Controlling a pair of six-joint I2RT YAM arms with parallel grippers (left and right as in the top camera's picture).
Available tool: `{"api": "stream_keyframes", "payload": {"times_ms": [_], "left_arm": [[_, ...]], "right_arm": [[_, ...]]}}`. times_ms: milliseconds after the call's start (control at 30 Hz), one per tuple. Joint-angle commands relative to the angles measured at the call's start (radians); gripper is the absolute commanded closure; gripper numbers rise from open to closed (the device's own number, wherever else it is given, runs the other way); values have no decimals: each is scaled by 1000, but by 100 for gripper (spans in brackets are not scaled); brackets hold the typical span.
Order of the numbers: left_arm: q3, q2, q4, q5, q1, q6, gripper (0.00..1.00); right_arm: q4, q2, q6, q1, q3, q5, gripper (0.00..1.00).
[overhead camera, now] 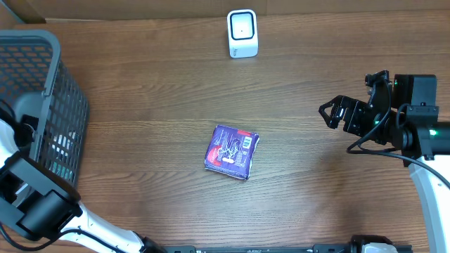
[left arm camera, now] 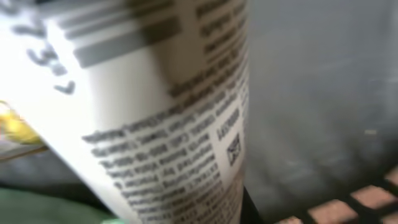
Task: Scan the item barcode
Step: 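Reach the left gripper into the basket and grasp the white tube, then carry the white tube out and set it beside the purple package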
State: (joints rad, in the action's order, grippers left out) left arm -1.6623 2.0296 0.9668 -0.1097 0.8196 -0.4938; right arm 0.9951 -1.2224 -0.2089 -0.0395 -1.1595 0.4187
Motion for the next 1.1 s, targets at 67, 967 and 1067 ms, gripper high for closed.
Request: {"api": "stream_keyframes", "payload": {"times_ms": [67,967,1067], "left_arm": [[-168,-79,36,-34,-3,28,96],[-303,-573,188,-18,-690,473,96],[-303,-523,313,-45,-780,504,96]], "right_arm": [[-13,-3,7,-4,-19,2,0],[-28,-3,8,-4,-19,2,0],[-28,-3,8,-4,-19,2,0]]}}
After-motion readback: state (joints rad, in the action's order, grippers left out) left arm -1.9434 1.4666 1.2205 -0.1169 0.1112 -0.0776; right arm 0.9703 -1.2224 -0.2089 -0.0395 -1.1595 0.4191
